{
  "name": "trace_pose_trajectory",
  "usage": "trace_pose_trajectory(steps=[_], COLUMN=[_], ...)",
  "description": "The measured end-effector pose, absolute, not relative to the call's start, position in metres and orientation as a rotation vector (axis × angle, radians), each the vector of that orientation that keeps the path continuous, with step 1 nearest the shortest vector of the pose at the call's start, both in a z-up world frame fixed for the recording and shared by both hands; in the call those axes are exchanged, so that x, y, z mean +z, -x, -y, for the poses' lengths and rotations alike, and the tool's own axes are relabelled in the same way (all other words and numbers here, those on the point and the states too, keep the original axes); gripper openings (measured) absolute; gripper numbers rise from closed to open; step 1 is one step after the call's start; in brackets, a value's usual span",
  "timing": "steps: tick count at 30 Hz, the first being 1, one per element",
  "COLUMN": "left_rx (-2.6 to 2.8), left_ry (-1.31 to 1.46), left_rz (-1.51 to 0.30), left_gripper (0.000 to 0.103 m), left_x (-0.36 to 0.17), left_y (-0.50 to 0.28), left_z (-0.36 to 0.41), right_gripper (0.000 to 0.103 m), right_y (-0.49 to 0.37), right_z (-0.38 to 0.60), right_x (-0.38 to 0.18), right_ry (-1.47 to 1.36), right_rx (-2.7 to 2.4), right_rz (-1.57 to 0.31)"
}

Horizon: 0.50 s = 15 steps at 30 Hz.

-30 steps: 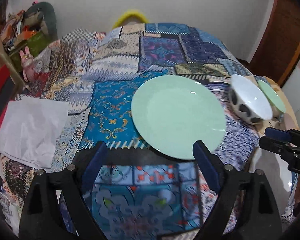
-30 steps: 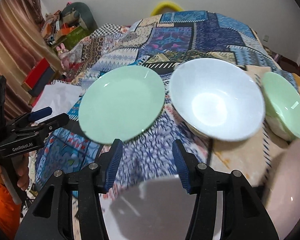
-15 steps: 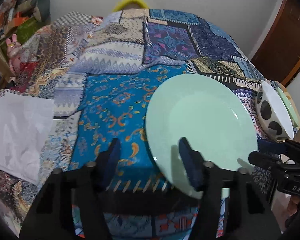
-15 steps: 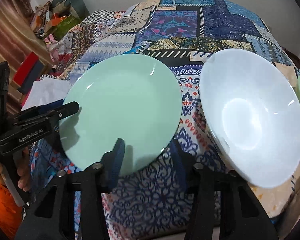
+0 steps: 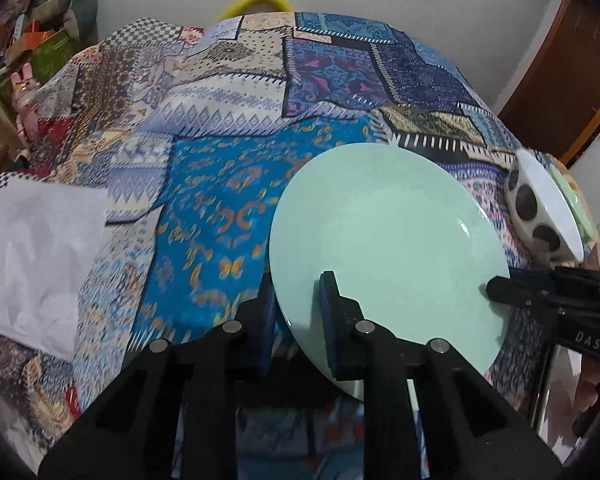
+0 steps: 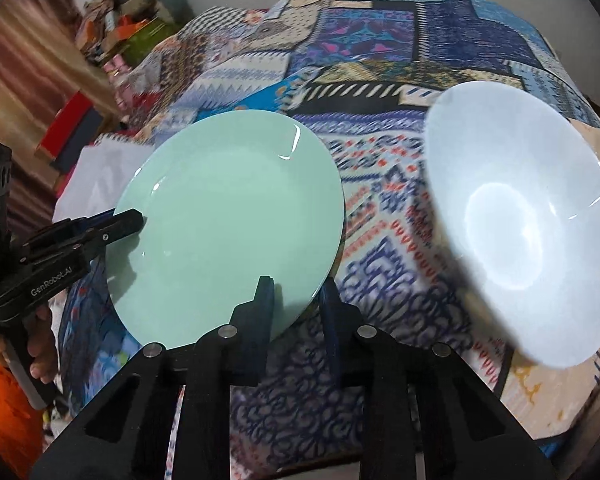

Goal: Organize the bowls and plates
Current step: 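Reach both grippers to the mint-green plate rim and close them, then lift the mint-green plate with both grippers and carry it over the white plate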

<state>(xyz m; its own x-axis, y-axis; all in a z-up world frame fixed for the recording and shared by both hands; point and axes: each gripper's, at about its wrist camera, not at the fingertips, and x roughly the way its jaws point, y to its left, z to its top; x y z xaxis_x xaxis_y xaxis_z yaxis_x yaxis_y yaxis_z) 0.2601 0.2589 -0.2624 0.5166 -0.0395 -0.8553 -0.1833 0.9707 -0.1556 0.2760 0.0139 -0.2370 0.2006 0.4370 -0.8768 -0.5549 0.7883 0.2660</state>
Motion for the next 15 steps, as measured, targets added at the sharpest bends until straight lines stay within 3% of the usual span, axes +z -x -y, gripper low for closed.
trace_pose_trajectory(steps=[9, 15], left_rx=[0.087, 0.087], left_ry=[0.258, 0.302], left_rz=[-1.062, -1.082], left_gripper=[0.022, 0.022], left_x=[-0.260, -0.261], left_y=[-0.194, -0.190], left_z=[-0.255, -0.261], right_gripper=[0.021, 0.021], right_y=[-0.252, -0.269], right_z=[-0.024, -0.030], right_x=[-0.238, -0.242], right_ry=[0.202, 0.177], right_rx=[0.788, 0.756], right_rz=[-1.200, -1.211])
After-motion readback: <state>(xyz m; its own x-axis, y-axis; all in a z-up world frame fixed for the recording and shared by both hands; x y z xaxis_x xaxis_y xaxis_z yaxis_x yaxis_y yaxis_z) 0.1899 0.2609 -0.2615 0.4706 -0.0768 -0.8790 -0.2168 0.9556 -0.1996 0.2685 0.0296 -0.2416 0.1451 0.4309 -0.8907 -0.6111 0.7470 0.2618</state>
